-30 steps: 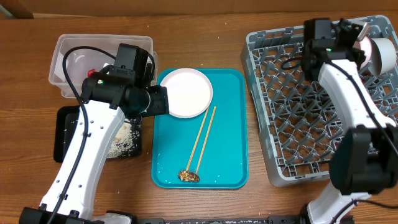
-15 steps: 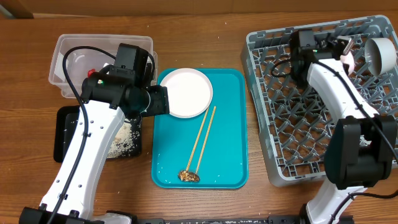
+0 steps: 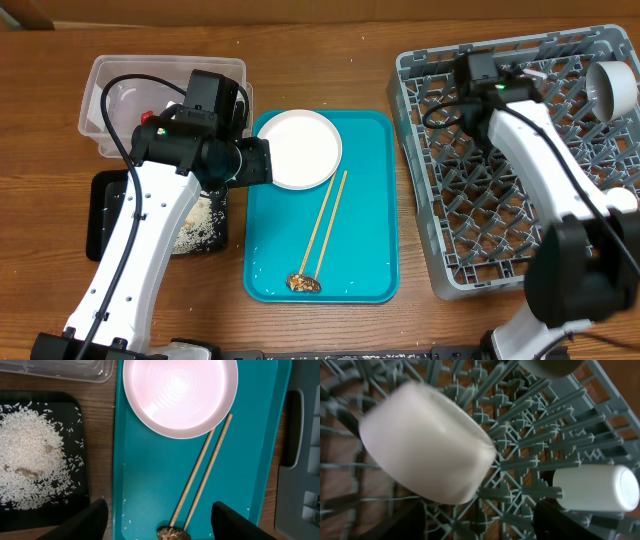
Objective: Sort waste into correct bins and load items into the dishwasher
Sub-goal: 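Reach the left gripper to the brown mushroom and grasp it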
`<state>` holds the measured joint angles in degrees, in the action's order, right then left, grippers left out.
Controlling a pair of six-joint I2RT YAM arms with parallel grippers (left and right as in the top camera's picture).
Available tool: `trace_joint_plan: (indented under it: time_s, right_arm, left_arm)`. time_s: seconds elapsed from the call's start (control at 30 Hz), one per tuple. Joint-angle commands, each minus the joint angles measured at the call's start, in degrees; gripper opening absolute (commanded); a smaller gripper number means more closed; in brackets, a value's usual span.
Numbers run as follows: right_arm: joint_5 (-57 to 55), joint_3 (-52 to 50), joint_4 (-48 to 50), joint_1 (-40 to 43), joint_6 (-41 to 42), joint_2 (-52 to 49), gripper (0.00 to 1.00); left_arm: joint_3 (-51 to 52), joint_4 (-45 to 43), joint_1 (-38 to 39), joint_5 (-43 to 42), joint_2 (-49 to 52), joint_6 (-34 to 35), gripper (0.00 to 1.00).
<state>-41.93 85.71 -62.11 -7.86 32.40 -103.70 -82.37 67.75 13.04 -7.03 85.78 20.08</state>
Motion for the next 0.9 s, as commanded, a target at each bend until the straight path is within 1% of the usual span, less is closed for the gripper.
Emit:
trace_joint_plan:
  time_s: [0.0, 0.03, 0.13, 0.2, 0.3, 0.47, 0.67, 0.87]
  right_arm:
    - [5.3, 1.7, -0.2, 0.4, 0.3, 10.2, 0.85]
    - [7.5, 1.7, -0.3, 0.4, -0.6, 11.9, 0.88]
    - [16.7, 1.7, -1.4, 0.4, -6.5, 16.4, 0.89]
    - [21.3, 1.7, -3.3, 0.5, -8.9, 18.0, 0.90]
    - [25.4, 1.7, -7.6, 0.5, -8.9, 18.2, 0.94]
    - [26.6, 0.2, -11.1, 0.5, -9.8, 17.8, 0.98]
    - [26.6, -0.3, -11.7, 0.5, -10.2, 17.8, 1.00]
    - [26.6, -0.3, -11.7, 0.5, -10.2, 17.8, 1.00]
  left_arm:
    - [0.0, 0.2, 0.1, 0.0, 0.4, 0.9, 0.70]
    - [0.0, 0.3, 0.1, 0.0, 0.4, 0.9, 0.73]
    - [0.0, 0.6, 0.2, -0.1, 0.4, 0.9, 0.77]
    - [0.1, 1.0, 0.5, -0.1, 0.4, 0.9, 0.78]
    - [0.5, 1.5, 1.8, -0.1, 0.5, 0.5, 0.79]
    - [2.9, 2.3, 5.7, -0.1, 0.9, 0.5, 0.79]
    - [10.7, 2.0, 13.9, -0.5, 1.1, 0.8, 0.79]
    - [18.7, 0.7, 21.7, -0.5, 1.2, 2.1, 0.80]
